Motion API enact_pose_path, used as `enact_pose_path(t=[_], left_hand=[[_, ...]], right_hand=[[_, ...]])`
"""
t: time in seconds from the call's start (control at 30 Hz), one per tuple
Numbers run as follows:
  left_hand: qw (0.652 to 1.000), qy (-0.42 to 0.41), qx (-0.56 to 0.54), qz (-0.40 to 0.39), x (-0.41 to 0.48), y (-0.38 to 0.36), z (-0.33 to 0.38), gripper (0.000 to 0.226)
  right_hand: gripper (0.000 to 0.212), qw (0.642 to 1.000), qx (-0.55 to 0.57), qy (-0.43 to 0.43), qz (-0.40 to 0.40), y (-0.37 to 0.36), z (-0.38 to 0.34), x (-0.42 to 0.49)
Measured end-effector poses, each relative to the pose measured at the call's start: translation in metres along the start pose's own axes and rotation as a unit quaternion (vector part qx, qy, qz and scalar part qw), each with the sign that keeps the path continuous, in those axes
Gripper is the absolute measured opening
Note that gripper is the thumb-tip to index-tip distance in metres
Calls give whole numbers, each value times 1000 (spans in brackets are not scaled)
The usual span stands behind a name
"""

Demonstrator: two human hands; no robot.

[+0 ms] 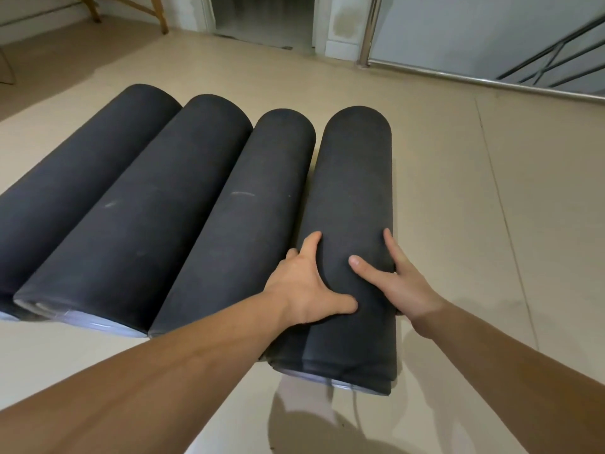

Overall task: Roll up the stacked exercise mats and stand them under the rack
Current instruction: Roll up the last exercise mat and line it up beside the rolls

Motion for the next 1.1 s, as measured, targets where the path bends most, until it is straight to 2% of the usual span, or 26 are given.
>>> enact_pose_path(t=[0.13,0.3,0.37,0.43,0.5,0.6,0.7,0.77,0.8,0.9,1.1], left_hand=[[1000,5,3,4,0,-5,4,137],[998,8,-65,-5,-1,-11,0,136],[993,17,-109,-45,1,-15,-5,140],[992,24,-108,-62,5,-12,-7,141],[998,30,-30,-42,6,-6,-1,134],[997,-7,73,-3,-1,-3,16,116],[997,-19,75,6,-1,-9,19,105],[997,-12,78,9,1,-13,18,118],[996,-13,90,9,1,-15,20,126],[994,-21,106,13,2,-17,22,135],[998,-14,60,-28,5,-2,0,129]], right_hand=[[111,997,63,-30,16,3,10,-8],[119,998,52,11,23,13,11,-4],[108,1000,-1,21,6,17,8,-5],[91,993,-111,38,0,21,6,-5],[79,973,-220,75,9,18,3,-6],[75,959,-259,117,18,9,-1,-6],[101,978,-202,48,20,17,5,-2],[118,989,-145,-8,5,19,10,-2],[120,990,-139,-15,0,18,11,-2],[111,991,-136,-11,9,13,11,-5],[79,986,-161,29,8,0,10,-16]])
Point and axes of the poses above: each hand's wrist, its own x-axis towards the middle knuckle, its own y-axis out of the back of the hand, z = x × y, the point moved 4 cm from there along x, towards the middle knuckle, and after that the axes turned 12 degrees about x, right-handed, at the moved point
